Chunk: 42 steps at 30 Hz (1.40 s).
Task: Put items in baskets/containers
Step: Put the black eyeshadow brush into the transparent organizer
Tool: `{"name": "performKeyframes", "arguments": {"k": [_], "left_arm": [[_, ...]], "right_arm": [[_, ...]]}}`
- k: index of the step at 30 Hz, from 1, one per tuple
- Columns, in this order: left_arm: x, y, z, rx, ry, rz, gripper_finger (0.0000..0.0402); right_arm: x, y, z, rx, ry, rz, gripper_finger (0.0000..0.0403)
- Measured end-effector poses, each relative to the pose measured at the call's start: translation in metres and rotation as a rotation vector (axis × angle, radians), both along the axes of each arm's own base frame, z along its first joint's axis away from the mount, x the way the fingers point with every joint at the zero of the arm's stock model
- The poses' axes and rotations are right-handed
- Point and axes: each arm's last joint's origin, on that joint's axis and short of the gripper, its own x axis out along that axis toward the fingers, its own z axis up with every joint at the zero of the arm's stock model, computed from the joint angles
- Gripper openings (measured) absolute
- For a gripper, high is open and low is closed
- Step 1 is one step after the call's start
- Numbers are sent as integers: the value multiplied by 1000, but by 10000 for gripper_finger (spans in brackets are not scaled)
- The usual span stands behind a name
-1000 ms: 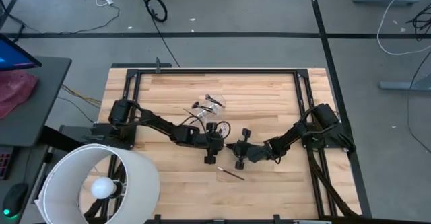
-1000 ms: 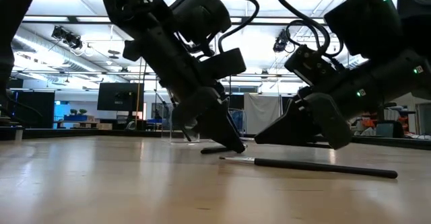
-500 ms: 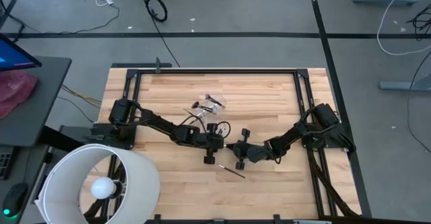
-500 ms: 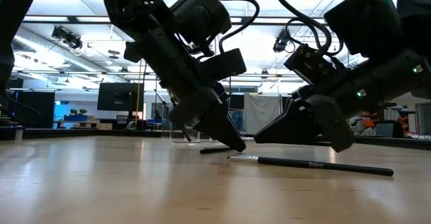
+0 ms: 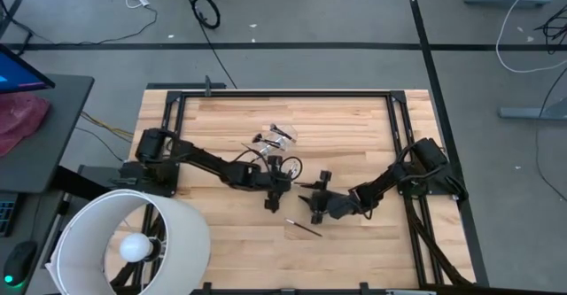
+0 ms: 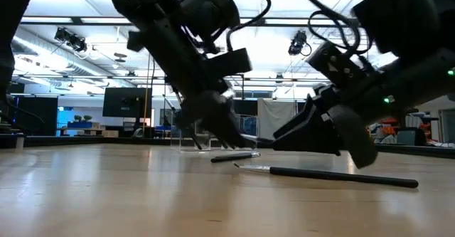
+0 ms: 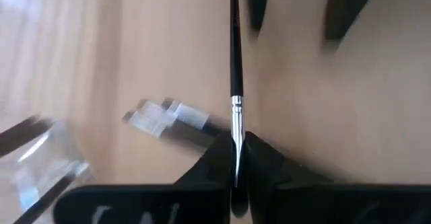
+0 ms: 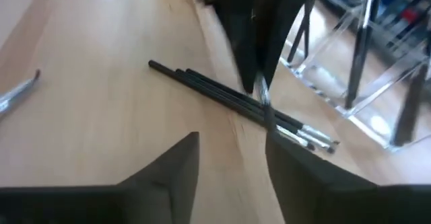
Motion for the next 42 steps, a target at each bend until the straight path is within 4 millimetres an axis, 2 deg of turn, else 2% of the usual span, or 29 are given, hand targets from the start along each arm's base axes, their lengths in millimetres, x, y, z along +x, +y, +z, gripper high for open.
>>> {"name": "performKeyframes", "arguments": {"k": [4,8,11,16,22,26,31,37,42], "left_arm": [[-13,4,22,88,65,11,19],[-23,9,65,223,132,60,35],[-27,14,101,374,230,64,31],[-28,35,155,420,351,73,21],[-38,58,191,491,534,-10,30],[-50,60,191,490,674,-53,17],[-62,49,182,415,788,-72,20],[-64,36,171,448,827,-151,23],[-66,34,155,442,856,-167,17]], "right_arm": [[-3,5,0,-89,8,-20,201],[-4,6,0,-108,11,-22,212],[-4,6,0,-102,12,-14,213],[-4,6,0,-69,2,-26,207],[-5,7,-2,-19,21,-4,201],[-6,7,-4,-16,32,-7,201],[-7,6,-5,25,25,-30,201],[-6,4,-5,25,25,-38,201],[-5,2,-5,26,23,-47,201]]}}
